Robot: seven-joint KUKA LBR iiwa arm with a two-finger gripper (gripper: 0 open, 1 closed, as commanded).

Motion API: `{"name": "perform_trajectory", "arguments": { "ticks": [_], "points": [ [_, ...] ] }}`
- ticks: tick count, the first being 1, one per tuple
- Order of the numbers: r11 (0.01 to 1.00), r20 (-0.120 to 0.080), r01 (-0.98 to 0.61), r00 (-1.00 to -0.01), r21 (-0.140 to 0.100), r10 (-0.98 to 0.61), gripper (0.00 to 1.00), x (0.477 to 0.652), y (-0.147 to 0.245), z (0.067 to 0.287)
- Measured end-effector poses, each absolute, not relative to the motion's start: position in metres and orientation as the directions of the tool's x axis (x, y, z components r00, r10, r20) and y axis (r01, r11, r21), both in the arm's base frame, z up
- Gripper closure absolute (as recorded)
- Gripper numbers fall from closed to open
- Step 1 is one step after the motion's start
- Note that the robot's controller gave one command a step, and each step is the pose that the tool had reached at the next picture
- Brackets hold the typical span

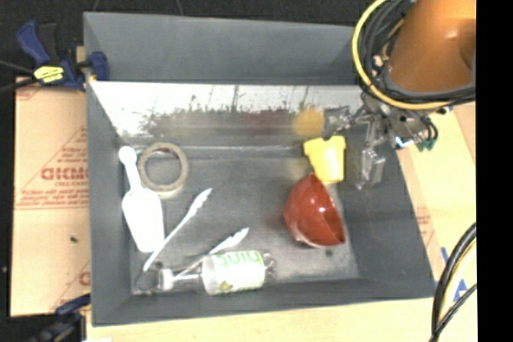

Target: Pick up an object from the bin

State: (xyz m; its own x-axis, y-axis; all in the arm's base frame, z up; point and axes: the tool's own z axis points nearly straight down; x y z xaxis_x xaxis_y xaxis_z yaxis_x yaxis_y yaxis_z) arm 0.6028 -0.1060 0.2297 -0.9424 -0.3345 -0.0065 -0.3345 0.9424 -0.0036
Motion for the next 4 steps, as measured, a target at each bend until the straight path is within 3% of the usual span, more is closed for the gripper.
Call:
{"name": "perform_trajectory", "arguments": {
  "ticks": [1,2,3,4],
  "points": [
    [0.955,-0.009,-0.297,-0.955,-0.005,-0.297,0.0,0.618,-0.106,0.262],
    [0.903,-0.014,-0.43,-0.903,-0.011,-0.43,0.0,0.615,-0.107,0.251],
    [0.922,-0.017,-0.387,-0.922,-0.009,-0.388,0.0,0.635,-0.05,0.182],
    [0.929,-0.021,-0.37,-0.929,-0.016,-0.37,1.0,0.61,-0.059,0.194]
  ]
}}
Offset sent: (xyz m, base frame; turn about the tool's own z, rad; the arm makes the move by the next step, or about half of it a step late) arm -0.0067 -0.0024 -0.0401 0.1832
